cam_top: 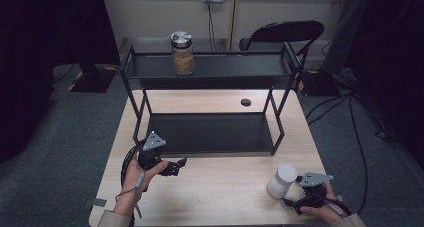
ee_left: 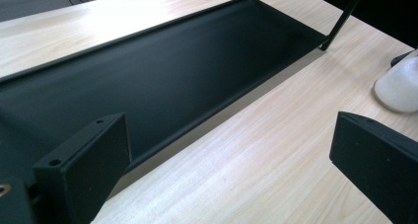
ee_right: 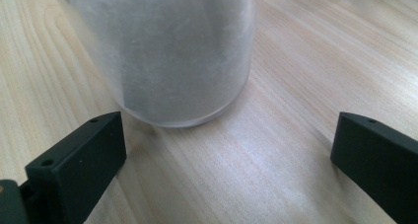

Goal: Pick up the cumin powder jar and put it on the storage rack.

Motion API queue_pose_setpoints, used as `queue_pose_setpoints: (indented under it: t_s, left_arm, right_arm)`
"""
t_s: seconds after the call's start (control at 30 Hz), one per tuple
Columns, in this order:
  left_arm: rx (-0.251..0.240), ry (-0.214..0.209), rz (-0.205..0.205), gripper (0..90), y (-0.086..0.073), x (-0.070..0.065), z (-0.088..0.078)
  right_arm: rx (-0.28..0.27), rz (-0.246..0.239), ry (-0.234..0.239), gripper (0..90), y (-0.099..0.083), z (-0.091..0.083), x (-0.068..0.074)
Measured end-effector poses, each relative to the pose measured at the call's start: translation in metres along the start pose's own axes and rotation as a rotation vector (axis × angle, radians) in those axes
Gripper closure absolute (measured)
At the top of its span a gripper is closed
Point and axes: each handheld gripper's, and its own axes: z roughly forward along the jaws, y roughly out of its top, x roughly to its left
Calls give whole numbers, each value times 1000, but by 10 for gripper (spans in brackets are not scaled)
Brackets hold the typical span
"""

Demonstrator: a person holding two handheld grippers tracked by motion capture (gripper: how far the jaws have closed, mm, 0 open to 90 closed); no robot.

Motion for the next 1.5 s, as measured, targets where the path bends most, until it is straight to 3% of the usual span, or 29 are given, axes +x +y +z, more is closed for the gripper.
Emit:
queue_pose_setpoints:
  t_s: [0.93, 1.5]
  left_arm:
    - [26, -13, -30, 13, -49, 4, 19]
    - [66, -36, 5, 14, -72, 1, 35]
  right_arm:
    - [0, -4, -2, 0, 0, 0, 0]
    - [0, -4, -1, 0, 0, 0, 0]
